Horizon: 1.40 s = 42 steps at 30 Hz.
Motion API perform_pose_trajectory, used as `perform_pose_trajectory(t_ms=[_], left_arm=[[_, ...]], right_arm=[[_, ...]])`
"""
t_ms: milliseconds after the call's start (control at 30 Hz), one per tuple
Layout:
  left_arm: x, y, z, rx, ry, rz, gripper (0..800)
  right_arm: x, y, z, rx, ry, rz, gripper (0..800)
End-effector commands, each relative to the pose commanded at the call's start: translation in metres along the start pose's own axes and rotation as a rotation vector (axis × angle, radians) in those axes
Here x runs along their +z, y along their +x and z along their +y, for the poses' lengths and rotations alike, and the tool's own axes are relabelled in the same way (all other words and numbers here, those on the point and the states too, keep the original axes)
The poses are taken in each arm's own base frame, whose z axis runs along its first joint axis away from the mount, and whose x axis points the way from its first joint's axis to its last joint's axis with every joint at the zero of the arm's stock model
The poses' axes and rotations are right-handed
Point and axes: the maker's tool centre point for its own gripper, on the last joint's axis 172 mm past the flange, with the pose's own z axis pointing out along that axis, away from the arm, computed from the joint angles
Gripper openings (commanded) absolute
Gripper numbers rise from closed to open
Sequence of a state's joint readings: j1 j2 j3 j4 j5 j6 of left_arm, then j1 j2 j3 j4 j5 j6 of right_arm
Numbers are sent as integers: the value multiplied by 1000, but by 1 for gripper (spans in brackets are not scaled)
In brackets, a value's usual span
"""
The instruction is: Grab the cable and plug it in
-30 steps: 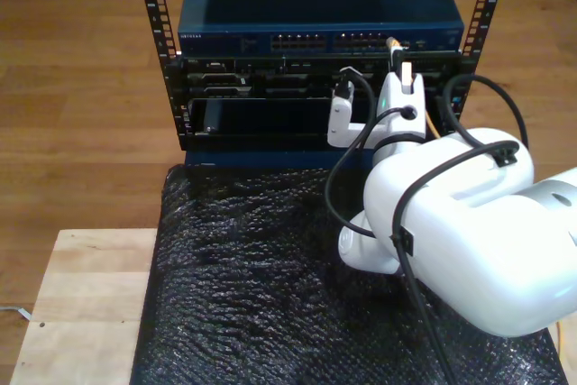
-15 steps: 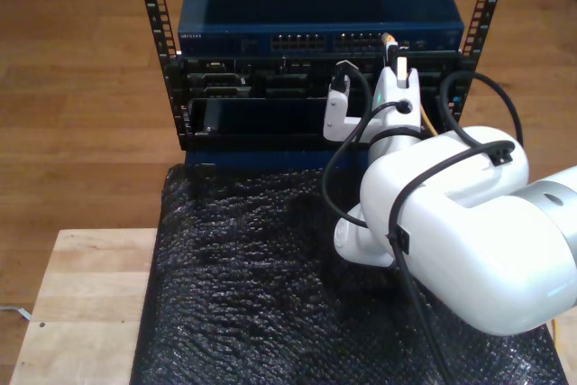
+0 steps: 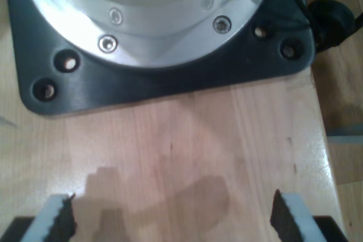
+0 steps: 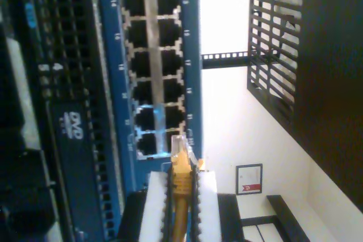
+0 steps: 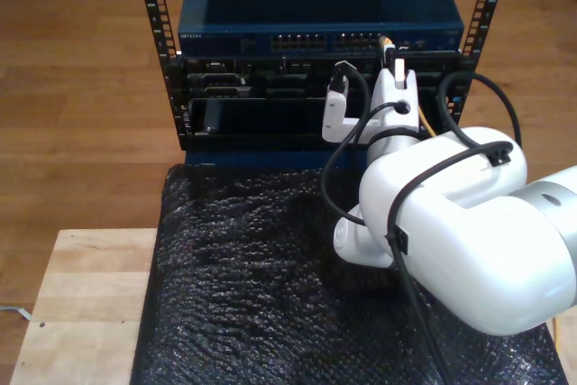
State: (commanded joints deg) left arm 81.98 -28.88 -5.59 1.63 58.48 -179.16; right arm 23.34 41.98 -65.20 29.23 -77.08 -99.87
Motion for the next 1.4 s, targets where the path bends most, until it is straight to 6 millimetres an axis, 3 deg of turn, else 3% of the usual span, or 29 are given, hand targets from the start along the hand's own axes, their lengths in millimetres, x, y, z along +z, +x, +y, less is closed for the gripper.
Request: perform_pose_trajectory(t_ms=[1400], left_arm=[[0,0,0,-2,0,0,800]], right_arm=[[1,-3,0,52,-3,-9,0]])
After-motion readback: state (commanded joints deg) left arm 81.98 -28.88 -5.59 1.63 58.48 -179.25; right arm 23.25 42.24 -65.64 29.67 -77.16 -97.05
